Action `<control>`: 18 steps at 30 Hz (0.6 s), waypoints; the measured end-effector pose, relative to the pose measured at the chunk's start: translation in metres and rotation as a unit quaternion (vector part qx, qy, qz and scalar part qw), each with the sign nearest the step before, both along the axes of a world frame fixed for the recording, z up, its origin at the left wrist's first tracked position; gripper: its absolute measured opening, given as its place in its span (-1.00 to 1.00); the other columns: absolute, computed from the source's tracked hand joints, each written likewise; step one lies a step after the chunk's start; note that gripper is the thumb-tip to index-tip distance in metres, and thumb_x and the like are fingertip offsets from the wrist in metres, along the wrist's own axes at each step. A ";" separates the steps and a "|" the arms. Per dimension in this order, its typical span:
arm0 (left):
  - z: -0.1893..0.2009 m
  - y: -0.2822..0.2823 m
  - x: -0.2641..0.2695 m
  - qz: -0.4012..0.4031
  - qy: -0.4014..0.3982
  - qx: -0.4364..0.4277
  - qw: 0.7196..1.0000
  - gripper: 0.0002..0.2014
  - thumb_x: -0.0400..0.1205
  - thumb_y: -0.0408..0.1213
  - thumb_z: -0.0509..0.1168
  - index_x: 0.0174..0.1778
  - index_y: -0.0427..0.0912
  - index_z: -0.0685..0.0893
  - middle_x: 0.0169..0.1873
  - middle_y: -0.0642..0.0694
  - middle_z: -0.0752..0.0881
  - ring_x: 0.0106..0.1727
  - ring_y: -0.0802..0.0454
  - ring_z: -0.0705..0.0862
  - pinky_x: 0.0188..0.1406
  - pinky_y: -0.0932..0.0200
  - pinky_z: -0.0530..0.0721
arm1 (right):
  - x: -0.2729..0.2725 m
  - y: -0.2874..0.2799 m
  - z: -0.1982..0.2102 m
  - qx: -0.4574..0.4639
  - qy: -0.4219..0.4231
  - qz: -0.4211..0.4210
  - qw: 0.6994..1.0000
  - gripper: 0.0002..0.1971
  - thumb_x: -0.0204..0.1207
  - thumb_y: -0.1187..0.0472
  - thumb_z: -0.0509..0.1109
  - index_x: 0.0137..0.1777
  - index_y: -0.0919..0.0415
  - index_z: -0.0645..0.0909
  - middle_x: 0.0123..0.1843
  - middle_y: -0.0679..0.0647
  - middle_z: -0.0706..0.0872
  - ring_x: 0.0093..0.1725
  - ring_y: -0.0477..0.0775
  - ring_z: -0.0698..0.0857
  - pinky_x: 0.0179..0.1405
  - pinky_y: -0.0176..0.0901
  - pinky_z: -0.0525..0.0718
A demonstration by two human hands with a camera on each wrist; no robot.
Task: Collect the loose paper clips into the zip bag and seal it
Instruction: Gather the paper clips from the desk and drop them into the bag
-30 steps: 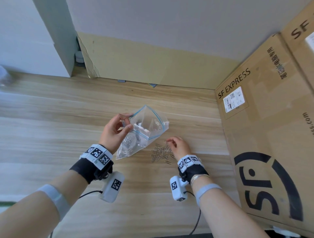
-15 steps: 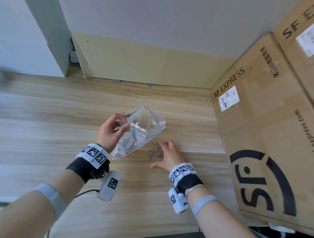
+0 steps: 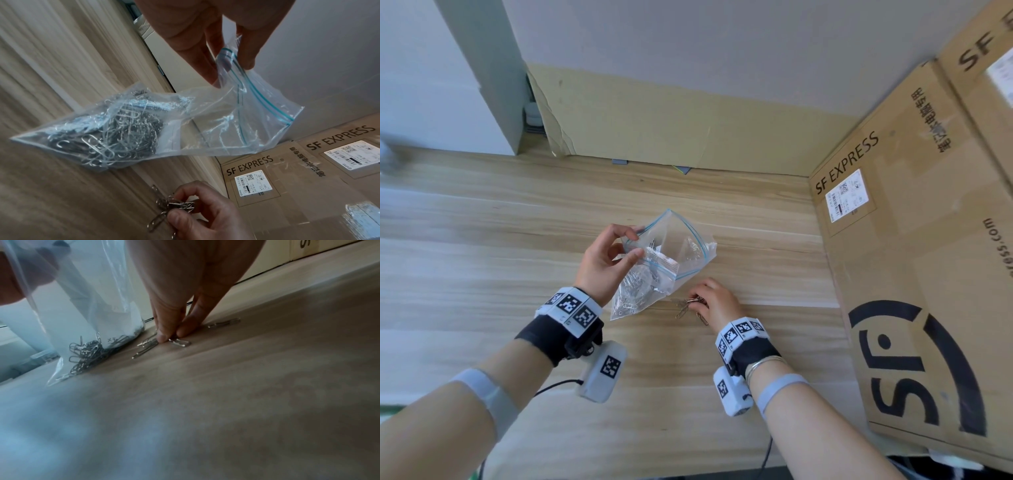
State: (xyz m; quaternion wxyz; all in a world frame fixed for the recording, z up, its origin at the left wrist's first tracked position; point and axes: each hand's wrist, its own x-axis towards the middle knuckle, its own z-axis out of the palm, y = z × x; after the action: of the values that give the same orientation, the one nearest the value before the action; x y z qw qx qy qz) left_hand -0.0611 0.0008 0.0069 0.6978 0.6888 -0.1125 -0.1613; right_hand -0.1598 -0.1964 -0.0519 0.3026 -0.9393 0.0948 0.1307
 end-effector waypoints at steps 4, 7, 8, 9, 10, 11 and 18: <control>0.001 0.003 0.001 -0.007 0.000 -0.009 1.000 -0.81 0.32 -0.07 0.39 -0.23 0.10 0.53 0.02 0.21 0.73 -0.24 0.14 0.65 -0.12 0.02 0.70 | 0.004 -0.001 0.001 -0.015 0.006 0.010 1.000 -0.83 0.45 0.28 0.38 0.03 0.28 0.67 0.09 0.22 0.64 0.07 0.20 0.62 -0.01 -0.15 0.49; 0.000 0.003 0.001 -0.006 0.003 -0.010 1.000 -0.80 0.31 -0.06 0.39 -0.22 0.07 0.53 0.01 0.29 0.73 -0.23 0.15 0.66 -0.09 -0.05 0.70 | 0.005 -0.004 0.001 -0.008 -0.003 -0.005 1.000 -0.85 0.45 0.30 0.38 -0.01 0.28 0.68 0.04 0.23 0.67 0.02 0.22 0.63 -0.03 -0.16 0.50; 0.001 0.003 0.001 -0.006 0.003 -0.011 1.000 -0.81 0.32 -0.07 0.39 -0.23 0.09 0.53 0.01 0.29 0.73 -0.23 0.15 0.66 -0.08 -0.07 0.70 | 0.004 -0.005 0.001 -0.005 -0.008 -0.009 1.000 -0.87 0.45 0.30 0.39 -0.03 0.29 0.69 0.02 0.23 0.68 0.00 0.21 0.64 -0.04 -0.18 0.48; 0.001 0.004 0.001 -0.005 0.003 -0.011 1.000 -0.82 0.33 -0.09 0.39 -0.23 0.10 0.53 0.01 0.28 0.73 -0.23 0.16 0.66 -0.07 -0.10 0.69 | 0.004 -0.007 0.002 0.000 -0.015 -0.014 1.000 -0.89 0.44 0.31 0.39 -0.07 0.29 0.69 -0.01 0.22 0.70 -0.02 0.21 0.65 -0.06 -0.20 0.47; 0.001 0.004 0.001 -0.005 0.002 -0.010 1.000 -0.82 0.33 -0.10 0.39 -0.23 0.10 0.53 0.01 0.26 0.73 -0.24 0.15 0.65 -0.08 -0.11 0.69 | 0.003 -0.008 0.003 0.006 -0.025 -0.021 0.999 -0.91 0.43 0.32 0.40 -0.10 0.29 0.69 -0.04 0.21 0.71 -0.05 0.20 0.65 -0.07 -0.20 0.48; 0.002 0.005 0.001 -0.005 0.000 -0.011 1.000 -0.81 0.33 -0.09 0.39 -0.23 0.09 0.53 0.02 0.21 0.73 -0.25 0.15 0.65 -0.08 -0.13 0.69 | 0.002 -0.010 0.005 0.013 -0.036 -0.029 0.999 -0.93 0.42 0.33 0.41 -0.14 0.29 0.69 -0.08 0.20 0.72 -0.09 0.19 0.65 -0.08 -0.19 0.51; 0.003 0.005 0.002 -0.009 0.000 -0.019 1.000 -0.83 0.31 -0.04 0.39 -0.26 0.19 0.54 0.06 0.14 0.71 -0.23 0.08 0.65 -0.07 -0.24 0.67 | 0.003 -0.023 0.050 0.025 -0.167 -0.057 0.984 -0.95 0.35 0.33 0.50 -0.20 0.28 0.72 -0.22 0.18 0.76 -0.32 0.08 0.68 -0.23 -0.09 0.70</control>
State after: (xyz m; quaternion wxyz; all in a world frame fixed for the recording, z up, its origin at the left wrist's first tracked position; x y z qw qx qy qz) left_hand -0.0592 0.0062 0.0096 0.7091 0.6745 -0.1220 -0.1653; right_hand -0.1568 -0.2197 -0.0016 0.3441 -0.9333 0.0932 -0.0427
